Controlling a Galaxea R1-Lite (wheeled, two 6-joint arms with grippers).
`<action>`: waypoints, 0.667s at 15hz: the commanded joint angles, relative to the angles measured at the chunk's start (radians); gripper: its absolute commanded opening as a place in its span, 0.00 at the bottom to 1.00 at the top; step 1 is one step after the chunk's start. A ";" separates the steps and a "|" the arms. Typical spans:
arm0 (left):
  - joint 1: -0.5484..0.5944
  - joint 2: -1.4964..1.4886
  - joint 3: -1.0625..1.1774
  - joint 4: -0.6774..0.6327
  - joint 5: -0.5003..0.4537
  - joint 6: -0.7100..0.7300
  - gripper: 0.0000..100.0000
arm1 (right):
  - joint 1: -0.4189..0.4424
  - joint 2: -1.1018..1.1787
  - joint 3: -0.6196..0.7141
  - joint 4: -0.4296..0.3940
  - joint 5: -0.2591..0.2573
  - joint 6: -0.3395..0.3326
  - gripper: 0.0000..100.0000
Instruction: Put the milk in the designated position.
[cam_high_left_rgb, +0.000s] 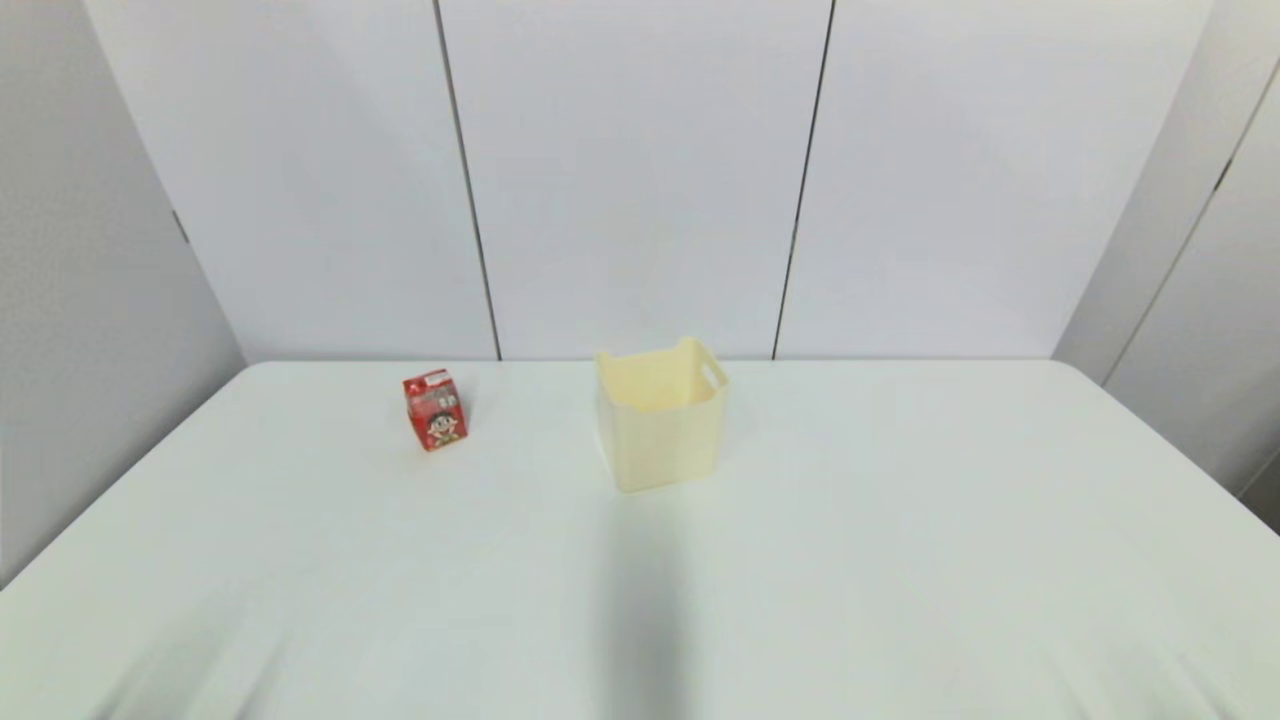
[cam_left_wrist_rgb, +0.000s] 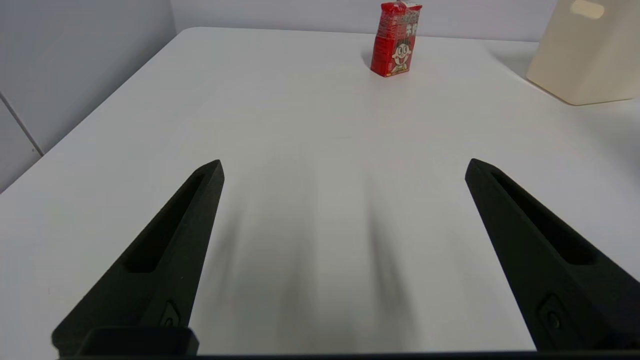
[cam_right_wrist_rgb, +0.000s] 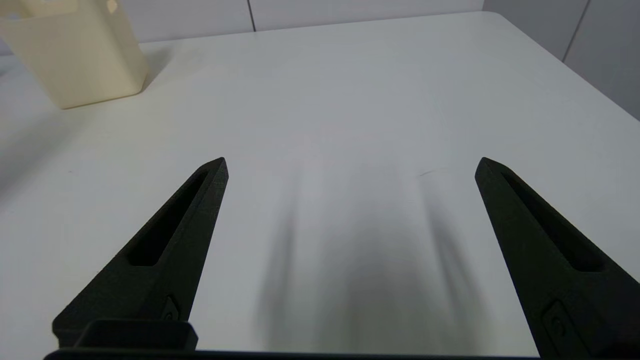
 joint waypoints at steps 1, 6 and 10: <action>0.000 0.001 0.000 0.000 0.000 0.000 1.00 | 0.000 0.002 0.000 0.000 0.000 0.001 1.00; 0.002 0.001 0.000 -0.003 0.002 0.001 1.00 | 0.000 0.000 0.000 0.000 0.000 -0.001 1.00; 0.002 0.119 -0.138 -0.008 0.002 0.009 1.00 | 0.000 0.002 0.000 0.000 0.000 0.001 1.00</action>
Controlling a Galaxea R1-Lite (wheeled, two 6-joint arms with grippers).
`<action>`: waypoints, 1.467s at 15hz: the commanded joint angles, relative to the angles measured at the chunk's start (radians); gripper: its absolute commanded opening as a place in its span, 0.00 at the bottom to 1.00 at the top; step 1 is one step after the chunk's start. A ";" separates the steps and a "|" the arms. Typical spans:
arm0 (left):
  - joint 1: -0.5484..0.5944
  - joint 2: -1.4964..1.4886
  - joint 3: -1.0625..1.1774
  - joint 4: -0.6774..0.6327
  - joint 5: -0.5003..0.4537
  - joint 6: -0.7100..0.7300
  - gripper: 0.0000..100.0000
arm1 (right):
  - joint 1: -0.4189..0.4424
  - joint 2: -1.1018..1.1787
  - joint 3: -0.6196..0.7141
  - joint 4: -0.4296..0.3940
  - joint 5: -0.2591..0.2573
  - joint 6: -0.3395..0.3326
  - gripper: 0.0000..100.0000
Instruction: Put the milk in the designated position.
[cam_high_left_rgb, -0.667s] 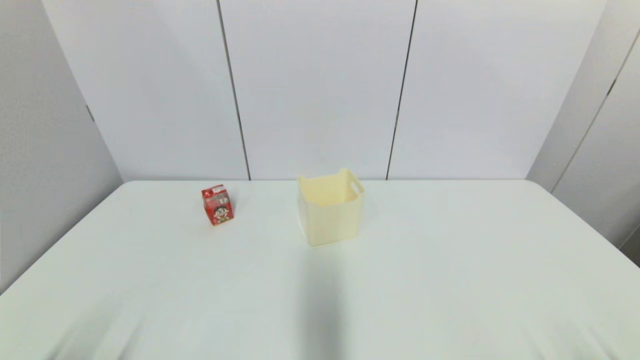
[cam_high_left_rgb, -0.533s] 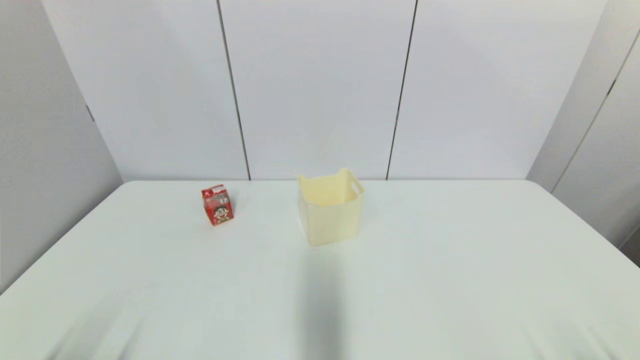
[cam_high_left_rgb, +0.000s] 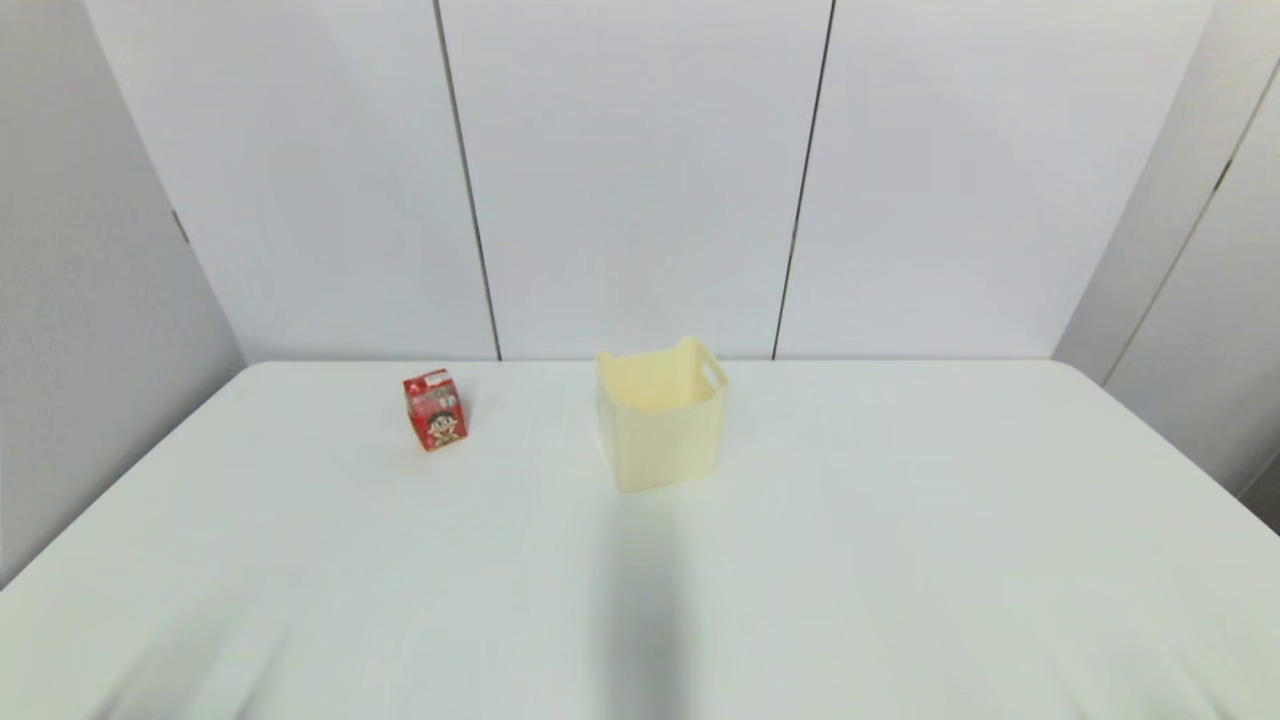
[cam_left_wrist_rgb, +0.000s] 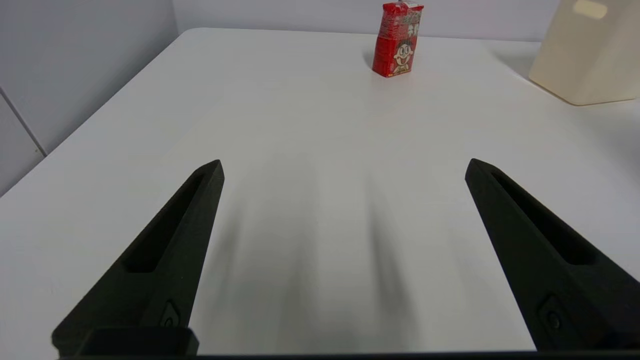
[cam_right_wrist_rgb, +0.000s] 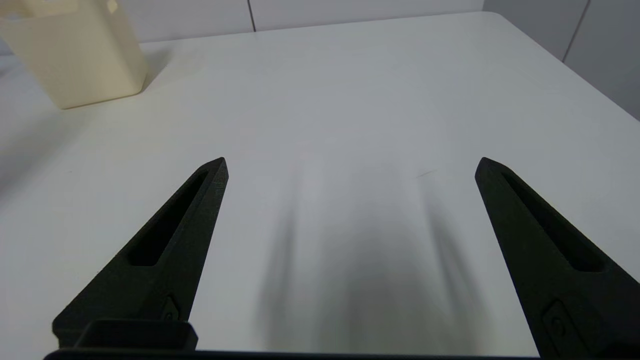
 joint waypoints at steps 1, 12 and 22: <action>-0.003 0.213 -0.223 -0.003 -0.003 0.029 1.00 | 0.000 0.000 0.000 0.000 0.000 0.000 1.00; -0.125 1.175 -0.506 -0.331 -0.300 0.380 1.00 | 0.000 0.000 0.000 0.000 0.000 0.000 1.00; 0.128 1.822 -0.644 -0.865 -0.431 0.377 1.00 | 0.000 0.000 0.000 0.000 0.000 0.000 1.00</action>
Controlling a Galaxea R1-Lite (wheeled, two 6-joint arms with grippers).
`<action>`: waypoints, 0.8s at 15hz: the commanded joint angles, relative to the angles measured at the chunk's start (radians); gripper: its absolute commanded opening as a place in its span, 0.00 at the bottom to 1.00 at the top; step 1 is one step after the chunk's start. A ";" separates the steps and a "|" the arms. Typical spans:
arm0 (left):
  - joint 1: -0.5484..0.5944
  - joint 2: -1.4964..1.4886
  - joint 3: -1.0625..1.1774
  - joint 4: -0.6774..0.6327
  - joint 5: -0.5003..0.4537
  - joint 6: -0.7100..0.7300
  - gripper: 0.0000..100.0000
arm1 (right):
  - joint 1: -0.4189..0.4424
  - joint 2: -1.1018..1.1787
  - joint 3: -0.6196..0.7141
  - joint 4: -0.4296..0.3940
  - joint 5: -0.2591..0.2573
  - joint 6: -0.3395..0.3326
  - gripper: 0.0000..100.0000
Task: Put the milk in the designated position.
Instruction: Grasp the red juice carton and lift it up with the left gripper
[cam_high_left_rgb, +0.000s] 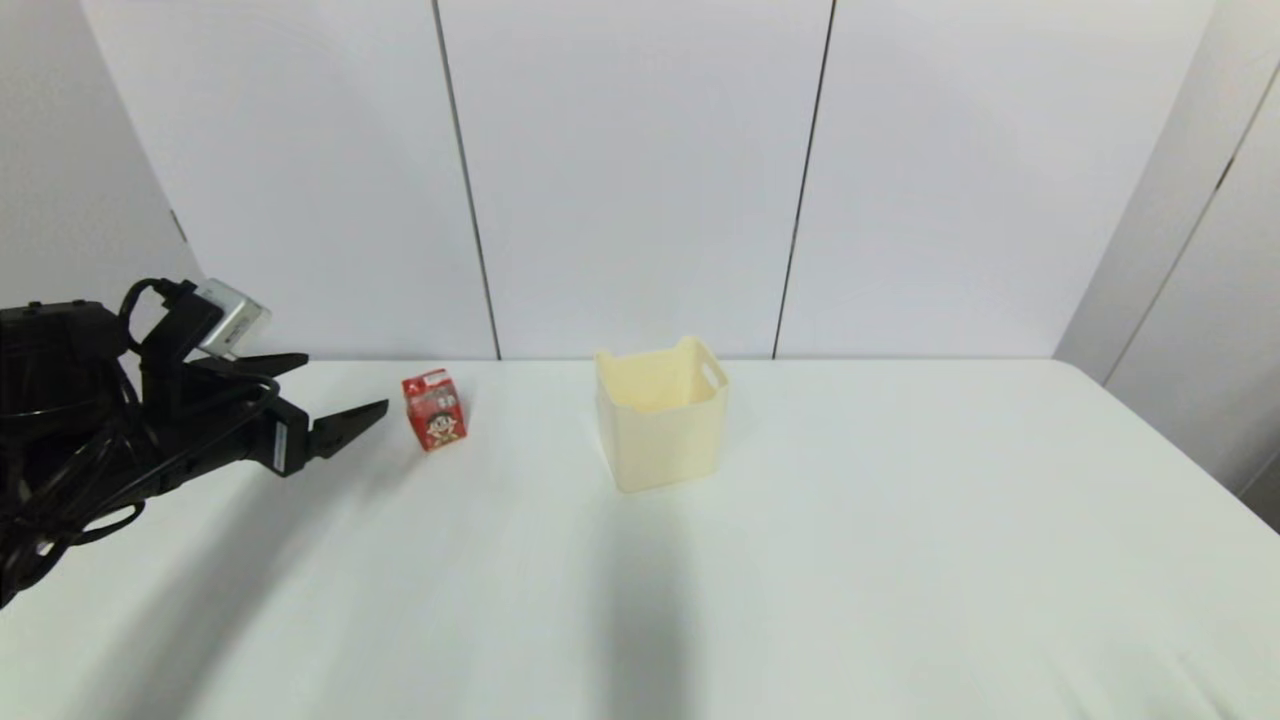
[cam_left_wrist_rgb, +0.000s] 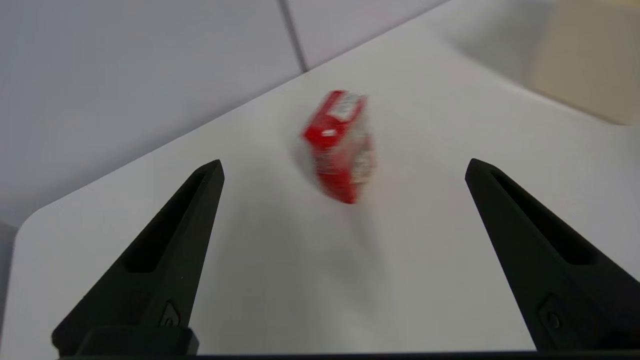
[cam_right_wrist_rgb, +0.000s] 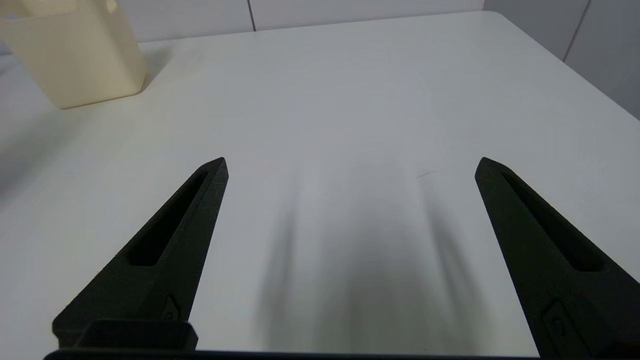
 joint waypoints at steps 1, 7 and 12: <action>0.093 0.275 -0.055 -0.181 -0.030 -0.006 1.00 | 0.000 0.002 0.000 0.001 0.000 0.000 1.00; 0.108 0.409 -0.145 -0.224 -0.337 -0.012 1.00 | -0.001 0.002 0.000 -0.001 0.000 0.000 1.00; 0.105 0.435 -0.167 -0.225 -0.340 -0.001 1.00 | 0.000 0.002 0.000 0.001 0.000 0.000 1.00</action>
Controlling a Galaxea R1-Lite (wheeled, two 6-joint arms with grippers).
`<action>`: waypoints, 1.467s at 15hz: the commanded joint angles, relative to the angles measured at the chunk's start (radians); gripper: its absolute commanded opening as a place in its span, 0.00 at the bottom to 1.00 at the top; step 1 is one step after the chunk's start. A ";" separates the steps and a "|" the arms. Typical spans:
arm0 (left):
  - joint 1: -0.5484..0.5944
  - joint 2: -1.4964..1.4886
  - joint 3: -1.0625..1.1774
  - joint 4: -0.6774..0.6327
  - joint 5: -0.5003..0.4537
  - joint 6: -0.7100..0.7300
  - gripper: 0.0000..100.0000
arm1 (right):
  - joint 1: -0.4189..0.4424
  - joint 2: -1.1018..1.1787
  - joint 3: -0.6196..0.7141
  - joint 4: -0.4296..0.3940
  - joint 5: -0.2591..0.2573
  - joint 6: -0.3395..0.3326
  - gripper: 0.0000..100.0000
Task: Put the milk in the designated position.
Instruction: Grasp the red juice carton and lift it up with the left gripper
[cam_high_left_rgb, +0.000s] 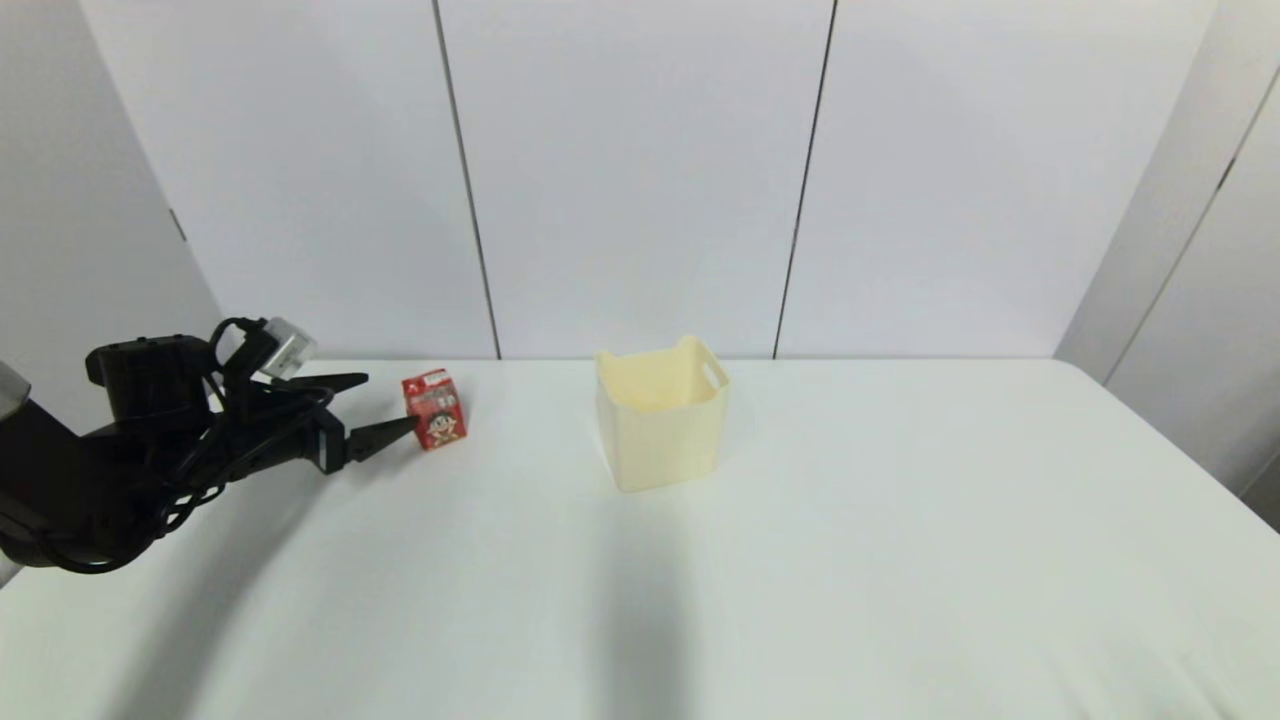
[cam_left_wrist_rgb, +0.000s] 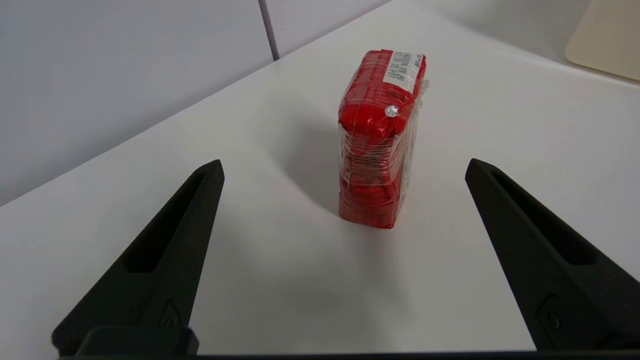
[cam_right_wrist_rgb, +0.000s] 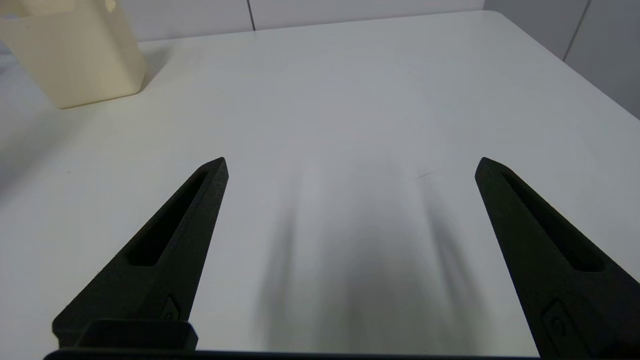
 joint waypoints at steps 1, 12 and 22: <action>-0.006 0.032 -0.022 -0.004 -0.005 0.004 1.00 | 0.000 0.000 0.000 0.001 0.000 0.000 1.00; -0.106 0.141 -0.142 0.039 -0.002 0.007 0.00 | 0.000 0.002 0.000 -0.001 0.000 0.000 1.00; -0.105 0.083 -0.165 0.080 0.000 0.000 0.00 | 0.000 0.002 0.000 0.001 0.000 0.000 1.00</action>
